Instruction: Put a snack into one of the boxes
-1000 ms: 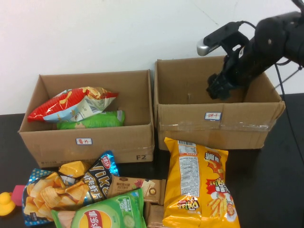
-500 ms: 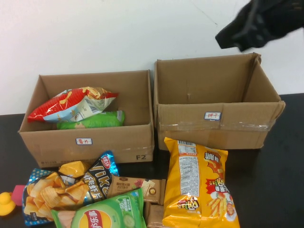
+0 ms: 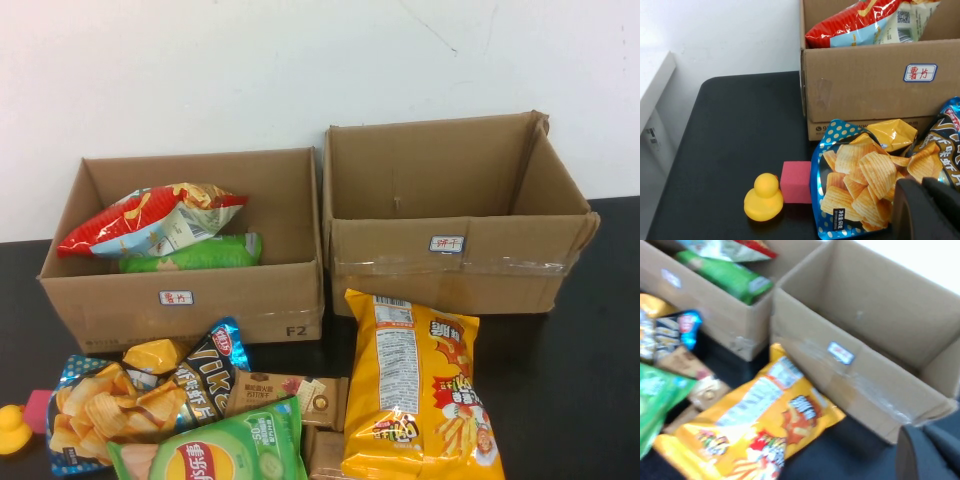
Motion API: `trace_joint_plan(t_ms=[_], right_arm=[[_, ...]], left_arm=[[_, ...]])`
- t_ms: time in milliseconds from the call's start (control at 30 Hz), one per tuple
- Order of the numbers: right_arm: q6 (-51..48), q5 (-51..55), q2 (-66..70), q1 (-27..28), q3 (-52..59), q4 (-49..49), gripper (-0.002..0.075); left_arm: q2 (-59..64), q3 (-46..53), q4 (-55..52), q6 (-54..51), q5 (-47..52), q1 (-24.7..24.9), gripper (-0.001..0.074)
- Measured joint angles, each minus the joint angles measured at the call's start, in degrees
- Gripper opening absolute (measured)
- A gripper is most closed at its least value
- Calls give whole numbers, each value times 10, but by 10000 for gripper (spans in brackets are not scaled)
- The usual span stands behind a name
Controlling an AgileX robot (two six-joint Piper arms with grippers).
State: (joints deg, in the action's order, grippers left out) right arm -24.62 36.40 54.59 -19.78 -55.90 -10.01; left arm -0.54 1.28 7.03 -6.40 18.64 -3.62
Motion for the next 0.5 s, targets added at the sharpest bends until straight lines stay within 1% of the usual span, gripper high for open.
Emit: trace_joint_plan(t_ms=[100, 200, 267, 333, 400, 500], right_arm=[[0, -132, -67, 1, 109, 5, -1], [-5, -294, -137, 1, 231, 5, -1], [-14, -377, -177, 1, 305, 5, -1], [-18, -419, -227, 1, 365, 5, -1], [-19, -433, -271, 7, 415, -5, -1], [-31, -432, -340, 42, 480, -31, -1]], left_arm=[[0, 0, 0, 0, 0, 0, -2], [0, 0, 0, 0, 0, 0, -2], [0, 0, 0, 0, 0, 0, -2], [0, 0, 0, 0, 0, 0, -2], [0, 0, 0, 0, 0, 0, -2], [0, 0, 0, 0, 0, 0, -2]])
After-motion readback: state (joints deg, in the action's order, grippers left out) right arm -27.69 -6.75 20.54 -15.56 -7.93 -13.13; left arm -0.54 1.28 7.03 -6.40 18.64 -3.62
